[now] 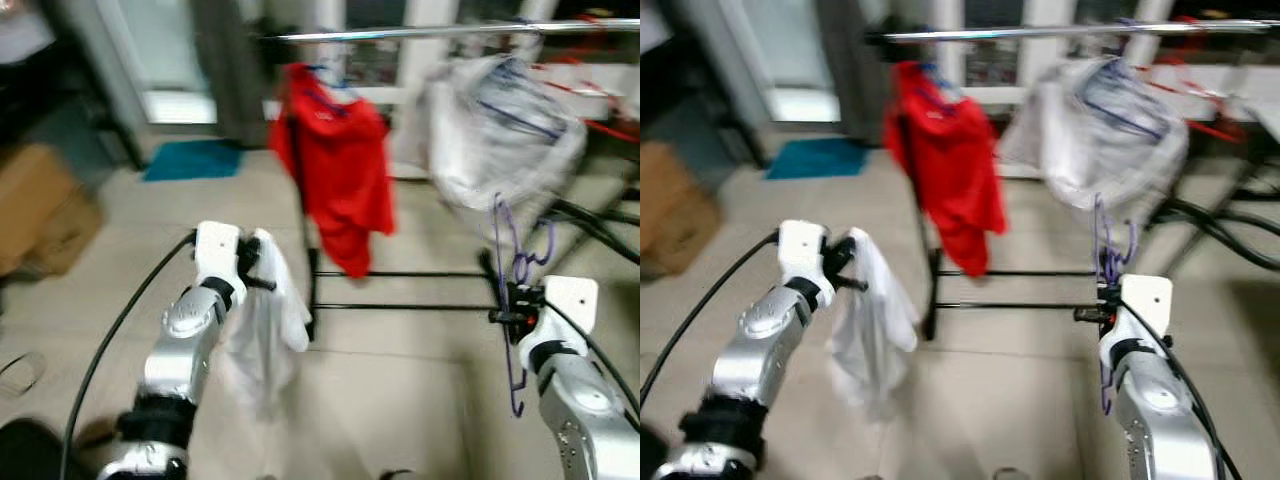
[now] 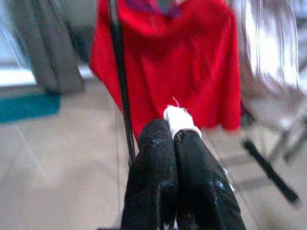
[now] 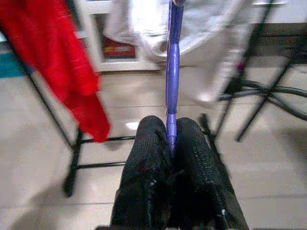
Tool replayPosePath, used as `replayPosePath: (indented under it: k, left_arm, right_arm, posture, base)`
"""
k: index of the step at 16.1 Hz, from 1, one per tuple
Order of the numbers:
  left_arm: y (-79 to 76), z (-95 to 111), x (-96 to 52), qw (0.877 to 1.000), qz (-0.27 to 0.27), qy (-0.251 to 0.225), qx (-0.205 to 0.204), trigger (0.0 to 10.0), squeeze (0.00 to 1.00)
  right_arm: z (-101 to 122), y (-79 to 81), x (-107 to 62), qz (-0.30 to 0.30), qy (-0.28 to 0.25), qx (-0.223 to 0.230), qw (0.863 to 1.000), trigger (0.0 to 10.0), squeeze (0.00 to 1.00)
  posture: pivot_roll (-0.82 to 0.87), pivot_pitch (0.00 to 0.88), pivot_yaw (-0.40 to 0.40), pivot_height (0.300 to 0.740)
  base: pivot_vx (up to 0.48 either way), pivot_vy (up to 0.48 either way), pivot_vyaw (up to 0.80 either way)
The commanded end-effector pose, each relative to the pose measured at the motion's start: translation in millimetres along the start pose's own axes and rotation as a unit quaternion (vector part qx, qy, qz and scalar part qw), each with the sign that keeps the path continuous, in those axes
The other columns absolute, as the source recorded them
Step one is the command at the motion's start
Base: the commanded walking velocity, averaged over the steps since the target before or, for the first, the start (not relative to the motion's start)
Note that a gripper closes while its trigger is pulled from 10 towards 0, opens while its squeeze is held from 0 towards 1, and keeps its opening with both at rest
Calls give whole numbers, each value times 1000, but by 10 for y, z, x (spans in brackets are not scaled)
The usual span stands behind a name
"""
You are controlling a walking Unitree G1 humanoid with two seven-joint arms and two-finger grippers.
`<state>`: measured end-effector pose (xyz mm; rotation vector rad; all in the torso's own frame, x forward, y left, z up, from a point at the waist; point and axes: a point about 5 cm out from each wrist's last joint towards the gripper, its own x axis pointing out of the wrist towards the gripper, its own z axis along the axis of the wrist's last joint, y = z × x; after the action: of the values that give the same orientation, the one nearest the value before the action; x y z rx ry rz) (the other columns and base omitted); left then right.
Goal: Hang hanger
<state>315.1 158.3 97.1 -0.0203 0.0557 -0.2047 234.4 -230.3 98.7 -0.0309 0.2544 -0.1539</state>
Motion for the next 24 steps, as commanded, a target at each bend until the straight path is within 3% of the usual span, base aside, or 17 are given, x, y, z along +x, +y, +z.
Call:
replayPosePath:
  k: [1, 2, 4, 6, 7, 9, 12, 15, 22, 24]
  left_arm:
    - [89, 103, -5, 999, 30, -31, 19, 10000, 0]
    - [66, 111, 0, 999, 17, -27, 12, 10000, 0]
    - [78, 124, 13, 999, 12, -18, 47, 10000, 0]
    - [13, 76, 19, 996, -69, 36, 50, 10000, 0]
    - [-21, 79, 29, 994, -83, 34, 64, 10000, 0]
    - [-24, 64, 57, 993, -79, 42, 78, 10000, 0]
    - [-46, 82, 84, 994, -75, 49, 54, 10000, 0]
    - [21, 88, 97, 996, -50, 51, 49, 10000, 0]
    - [-32, 92, 110, 995, -59, 50, 59, 10000, 0]
    - [-43, 91, 114, 995, -62, 51, 62, 10000, 0]
  right_arm:
    - [94, 64, -1, 6, -22, 6, 1000, 10000, 0]
    - [94, 109, 5, 21, -21, 9, 1000, 10000, 0]
    - [82, 139, 23, 27, -19, 11, 999, 10000, 0]
    - [131, 178, 49, 38, -22, 24, 999, 10000, 0]
    - [131, 202, 49, 49, -22, 19, 998, 10000, 0]
    - [110, 219, 49, 51, -17, 7, 999, 10000, 0]
    - [91, 234, 42, 51, -1, 7, 999, 10000, 0]
    - [130, 251, 64, 47, -20, 12, 999, 10000, 0]
    - [126, 218, 120, 26, -17, -13, 999, 10000, 0]
    - [180, 201, 128, 9, -50, -25, 998, 10000, 0]
  posture:
    - [-105, 0, 79, 740]
    - [-99, 0, 69, 740]
    - [-90, 0, 63, 740]
    - [-87, 0, 76, 740]
    - [-87, 0, 78, 740]
    - [-86, 0, 82, 740]
    - [-82, 0, 78, 740]
    - [-82, 0, 76, 740]
    - [-76, 0, 69, 740]
    - [-79, 0, 74, 740]
  base:
    - [0, 0, -800]
    - [0, 0, -800]
    - [0, 0, -800]
    - [0, 0, -800]
    - [0, 0, -800]
    - [0, 0, -800]
    - [0, 0, -800]
    - [0, 0, -800]
    - [0, 0, -800]
    - [0, 0, -800]
